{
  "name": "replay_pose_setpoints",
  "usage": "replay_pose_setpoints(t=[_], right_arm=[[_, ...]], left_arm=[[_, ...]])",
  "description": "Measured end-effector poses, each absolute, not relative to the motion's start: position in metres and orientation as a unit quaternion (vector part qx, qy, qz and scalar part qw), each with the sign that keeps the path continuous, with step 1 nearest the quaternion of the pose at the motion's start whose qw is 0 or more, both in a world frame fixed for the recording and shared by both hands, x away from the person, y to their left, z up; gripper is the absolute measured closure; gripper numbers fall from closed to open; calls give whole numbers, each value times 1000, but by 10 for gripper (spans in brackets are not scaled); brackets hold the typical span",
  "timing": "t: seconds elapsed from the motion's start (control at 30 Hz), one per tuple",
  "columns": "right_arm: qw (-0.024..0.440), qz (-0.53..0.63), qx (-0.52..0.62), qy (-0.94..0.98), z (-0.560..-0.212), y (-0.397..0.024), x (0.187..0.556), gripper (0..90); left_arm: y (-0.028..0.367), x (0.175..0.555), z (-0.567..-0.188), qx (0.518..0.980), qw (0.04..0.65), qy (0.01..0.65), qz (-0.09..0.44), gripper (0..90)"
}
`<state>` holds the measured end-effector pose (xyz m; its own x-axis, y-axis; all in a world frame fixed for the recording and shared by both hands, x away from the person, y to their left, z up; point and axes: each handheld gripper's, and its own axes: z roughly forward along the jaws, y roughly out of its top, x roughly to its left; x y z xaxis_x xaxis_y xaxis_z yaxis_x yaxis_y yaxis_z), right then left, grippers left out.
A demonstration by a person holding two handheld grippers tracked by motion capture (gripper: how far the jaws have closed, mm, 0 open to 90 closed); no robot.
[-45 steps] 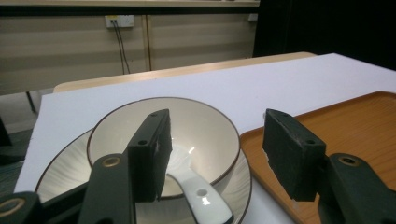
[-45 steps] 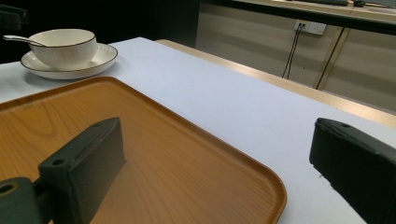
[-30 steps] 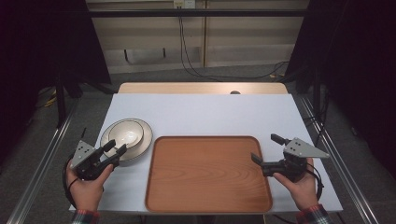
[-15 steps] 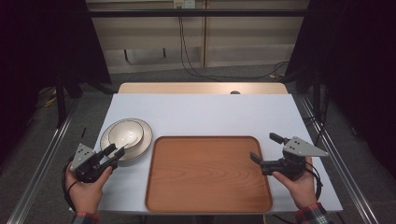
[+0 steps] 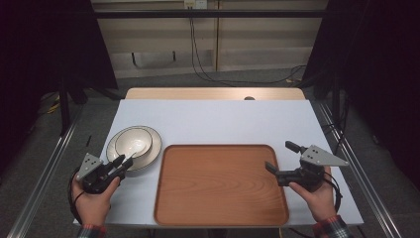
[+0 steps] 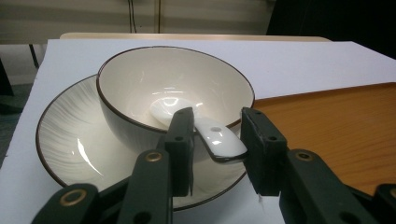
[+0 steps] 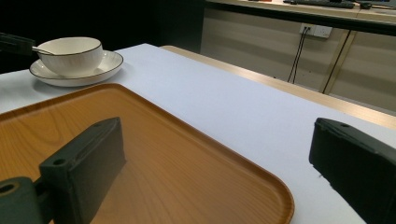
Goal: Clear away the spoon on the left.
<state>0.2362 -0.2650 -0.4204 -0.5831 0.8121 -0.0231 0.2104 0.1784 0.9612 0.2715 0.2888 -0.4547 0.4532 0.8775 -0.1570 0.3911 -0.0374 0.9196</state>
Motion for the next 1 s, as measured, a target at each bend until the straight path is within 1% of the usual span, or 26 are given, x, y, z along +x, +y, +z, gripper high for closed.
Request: replay_pose_setpoints(t=[0.33,0.6,0.67,0.7,0.83,1.0], right_arm=[[282,530,360,714,-421,-264,236,29],[279,534,360,712,-420,-265,236,29],[279,534,360,712,-420,-265,236,30],[279,533,360,713,-420,-265,236,31],[277,533,356,715,-421,-264,236,31],[275,536,355,715,-421,-264,236,31]], left_arm=[[289,272,-456,676,513,476,231,688],[290,272,-457,675,511,483,224,747],[291,272,-457,673,511,486,221,774],[292,272,-457,674,512,487,218,804],[292,273,-456,673,511,491,214,834],[291,274,-454,672,513,492,210,849]])
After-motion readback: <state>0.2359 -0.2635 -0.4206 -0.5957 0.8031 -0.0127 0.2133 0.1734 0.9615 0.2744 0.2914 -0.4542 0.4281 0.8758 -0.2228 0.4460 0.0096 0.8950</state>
